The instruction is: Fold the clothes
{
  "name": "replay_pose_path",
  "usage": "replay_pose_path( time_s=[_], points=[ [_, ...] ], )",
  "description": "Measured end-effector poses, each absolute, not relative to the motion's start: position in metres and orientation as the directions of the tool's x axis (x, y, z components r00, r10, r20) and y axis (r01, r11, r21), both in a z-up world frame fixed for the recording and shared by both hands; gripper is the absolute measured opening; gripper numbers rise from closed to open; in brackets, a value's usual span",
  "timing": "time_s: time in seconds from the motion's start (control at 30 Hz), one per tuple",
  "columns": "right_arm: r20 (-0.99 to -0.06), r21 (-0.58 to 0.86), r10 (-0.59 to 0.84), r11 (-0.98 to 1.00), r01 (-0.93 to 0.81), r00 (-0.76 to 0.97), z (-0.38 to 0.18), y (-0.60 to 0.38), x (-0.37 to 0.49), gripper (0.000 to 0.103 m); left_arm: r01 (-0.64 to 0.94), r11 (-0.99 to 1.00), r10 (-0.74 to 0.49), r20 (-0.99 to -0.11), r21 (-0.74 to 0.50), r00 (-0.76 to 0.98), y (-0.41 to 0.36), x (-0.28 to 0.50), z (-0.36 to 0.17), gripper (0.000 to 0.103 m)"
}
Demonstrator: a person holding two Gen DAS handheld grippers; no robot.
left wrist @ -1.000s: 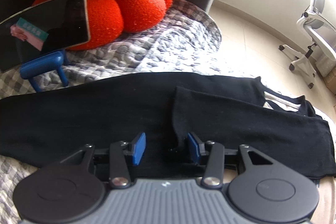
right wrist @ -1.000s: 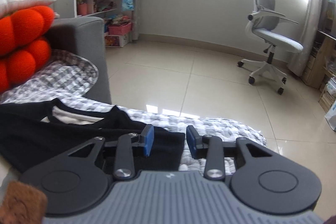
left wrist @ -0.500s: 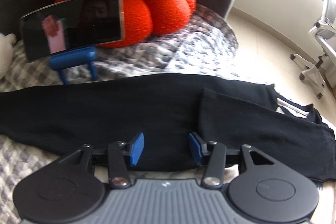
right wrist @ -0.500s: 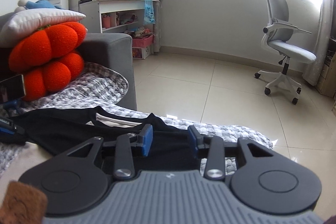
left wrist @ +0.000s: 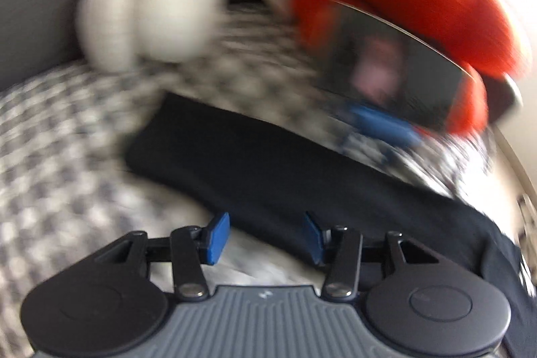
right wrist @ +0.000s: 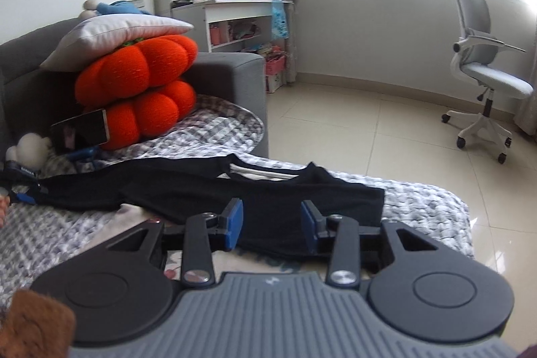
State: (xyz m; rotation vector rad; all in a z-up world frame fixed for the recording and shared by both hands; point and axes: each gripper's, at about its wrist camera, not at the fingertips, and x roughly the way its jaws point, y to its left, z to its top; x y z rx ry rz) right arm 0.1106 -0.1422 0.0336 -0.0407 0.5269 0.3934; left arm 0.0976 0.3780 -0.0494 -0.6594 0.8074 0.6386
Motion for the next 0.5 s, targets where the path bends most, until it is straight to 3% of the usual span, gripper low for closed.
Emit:
replay_pose_path(
  time_s=[0.17,0.4,0.47,0.5],
  points=[
    [-0.504,0.053,0.407,0.895,-0.442,0.762,0.027,-0.116,0.11,0.046,-0.801,0.451,0.263,-0.799,-0.394,0.541,0.422,0.073,-0.065,0.049],
    [-0.531,0.029,0.419,0.877,-0.479,0.736,0.012,-0.094,0.12,0.047,-0.808,0.456,0.337,-0.768,-0.373,0.544,0.426,0.082,-0.069,0.046],
    [-0.532,0.026,0.421,0.875,-0.482,0.735,0.011,-0.093,0.122,0.047,-0.814,0.46,0.359,-0.764,-0.356,0.537,0.428,0.086,-0.071,0.037],
    [-0.532,0.025,0.422,0.875,-0.484,0.735,0.011,-0.094,0.122,0.047,-0.818,0.462,0.368,-0.764,-0.344,0.529,0.429,0.086,-0.071,0.024]
  ],
)
